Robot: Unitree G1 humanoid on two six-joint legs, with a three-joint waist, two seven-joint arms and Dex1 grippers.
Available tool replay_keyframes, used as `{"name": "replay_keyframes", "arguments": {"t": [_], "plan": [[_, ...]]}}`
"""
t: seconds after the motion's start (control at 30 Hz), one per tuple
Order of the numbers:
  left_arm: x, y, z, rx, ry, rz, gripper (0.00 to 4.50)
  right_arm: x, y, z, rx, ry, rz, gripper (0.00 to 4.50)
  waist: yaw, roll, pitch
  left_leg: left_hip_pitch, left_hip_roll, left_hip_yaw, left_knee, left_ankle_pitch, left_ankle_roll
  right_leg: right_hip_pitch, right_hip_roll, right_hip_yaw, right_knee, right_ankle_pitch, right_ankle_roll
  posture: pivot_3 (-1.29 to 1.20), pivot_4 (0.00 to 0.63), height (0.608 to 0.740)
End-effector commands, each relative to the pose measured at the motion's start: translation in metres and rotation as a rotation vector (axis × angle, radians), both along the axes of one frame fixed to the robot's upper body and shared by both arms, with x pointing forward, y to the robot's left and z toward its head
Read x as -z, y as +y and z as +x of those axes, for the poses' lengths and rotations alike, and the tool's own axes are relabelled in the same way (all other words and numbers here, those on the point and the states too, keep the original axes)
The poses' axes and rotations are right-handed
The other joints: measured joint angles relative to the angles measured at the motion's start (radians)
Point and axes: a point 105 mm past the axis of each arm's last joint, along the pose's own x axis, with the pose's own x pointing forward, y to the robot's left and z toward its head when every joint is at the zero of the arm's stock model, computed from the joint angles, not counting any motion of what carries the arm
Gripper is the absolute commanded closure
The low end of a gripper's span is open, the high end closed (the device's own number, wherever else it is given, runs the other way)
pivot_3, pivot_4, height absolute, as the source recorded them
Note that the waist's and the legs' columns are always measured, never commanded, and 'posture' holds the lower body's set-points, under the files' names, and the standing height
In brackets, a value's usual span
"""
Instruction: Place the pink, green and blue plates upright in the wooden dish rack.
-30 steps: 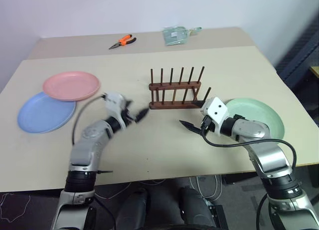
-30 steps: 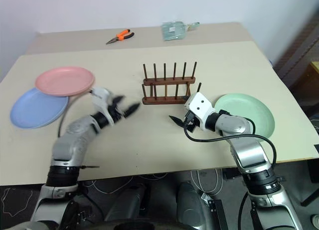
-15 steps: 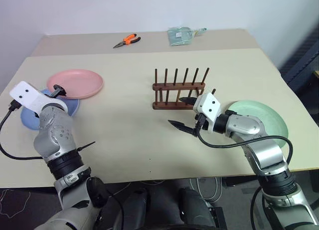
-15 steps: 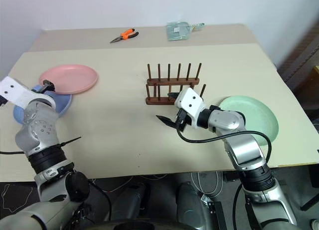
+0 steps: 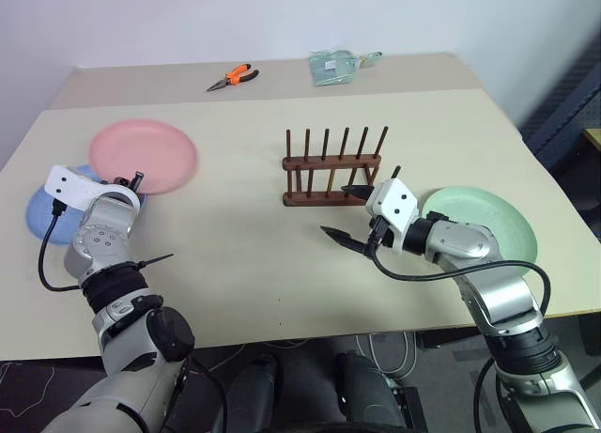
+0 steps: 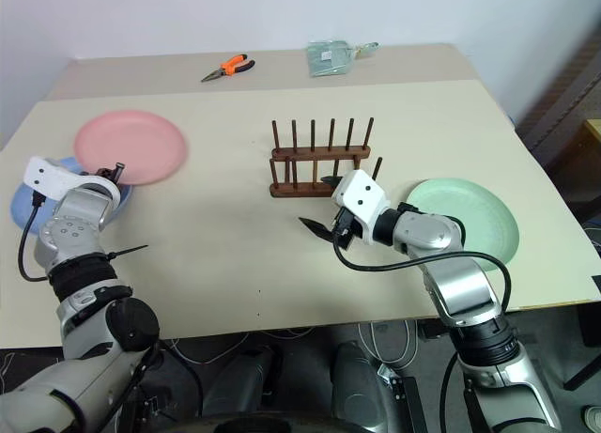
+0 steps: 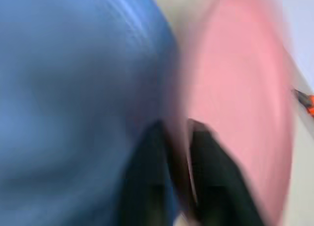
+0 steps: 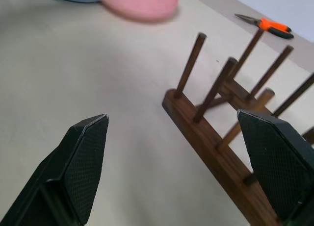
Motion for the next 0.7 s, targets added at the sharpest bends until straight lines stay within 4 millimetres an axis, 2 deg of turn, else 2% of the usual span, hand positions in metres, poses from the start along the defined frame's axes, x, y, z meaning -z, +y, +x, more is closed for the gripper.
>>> {"name": "replay_keyframes", "arguments": {"t": [0.03,0.1,0.17,0.23,0.37,0.47,0.63,0.7], "plan": [[-0.047,-0.010,0.007,0.059,-0.186,0.056,4.48,-0.022,-0.004,-0.001,0.019,-0.083,0.023,0.18,0.000,0.000,0.000,0.000,0.000,0.000,0.000,0.000,0.000,0.000,0.000,0.000,0.000,0.000,0.000,0.00,0.150,0.740],[-0.079,-0.034,0.004,0.146,-0.322,0.157,4.50,-0.035,-0.009,0.002,0.040,-0.126,0.015,0.09,0.000,-0.002,0.001,0.000,0.000,0.000,0.000,0.000,0.000,0.000,0.000,0.000,0.000,0.000,0.000,0.00,0.150,0.740],[-0.093,-0.050,0.002,0.201,-0.381,0.206,4.50,-0.043,-0.011,0.003,0.043,-0.168,-0.007,0.09,0.003,-0.004,0.002,-0.001,0.000,0.000,0.000,0.000,0.000,0.000,0.000,0.000,-0.001,0.000,0.000,0.00,0.150,0.740],[-0.123,-0.100,-0.001,0.352,-0.482,0.344,4.50,-0.070,0.002,0.004,0.005,-0.319,-0.053,0.09,0.002,-0.003,0.002,-0.001,0.000,0.000,0.000,0.000,0.000,0.000,0.000,0.000,-0.001,0.000,0.000,0.00,0.150,0.740],[-0.153,-0.170,-0.010,0.527,-0.603,0.402,4.50,-0.098,0.020,0.014,-0.011,-0.548,-0.156,0.09,0.002,-0.004,0.002,-0.001,0.000,0.001,0.000,0.000,0.000,0.000,0.000,0.000,-0.001,0.000,0.000,0.00,0.150,0.740],[-0.159,-0.208,-0.015,0.604,-0.618,0.423,4.50,-0.105,0.027,0.032,0.028,-0.736,-0.325,0.09,-0.003,-0.004,0.002,-0.001,0.000,0.003,0.000,0.000,0.000,0.000,0.000,0.000,-0.001,0.000,0.000,0.00,0.150,0.740],[-0.156,-0.237,-0.021,0.663,-0.620,0.355,4.50,-0.099,0.028,0.052,0.081,-0.874,-0.467,0.09,-0.001,-0.003,0.002,0.000,0.000,0.004,-0.001,0.000,-0.001,-0.001,0.000,0.000,-0.001,0.000,0.000,0.00,0.150,0.740],[-0.148,-0.248,-0.023,0.707,-0.599,0.323,4.50,-0.093,0.024,0.058,0.115,-0.931,-0.542,0.62,0.000,-0.003,0.002,-0.001,0.000,0.004,-0.001,0.001,-0.001,-0.001,0.000,0.000,-0.001,0.000,0.000,0.00,0.150,0.740]]}}
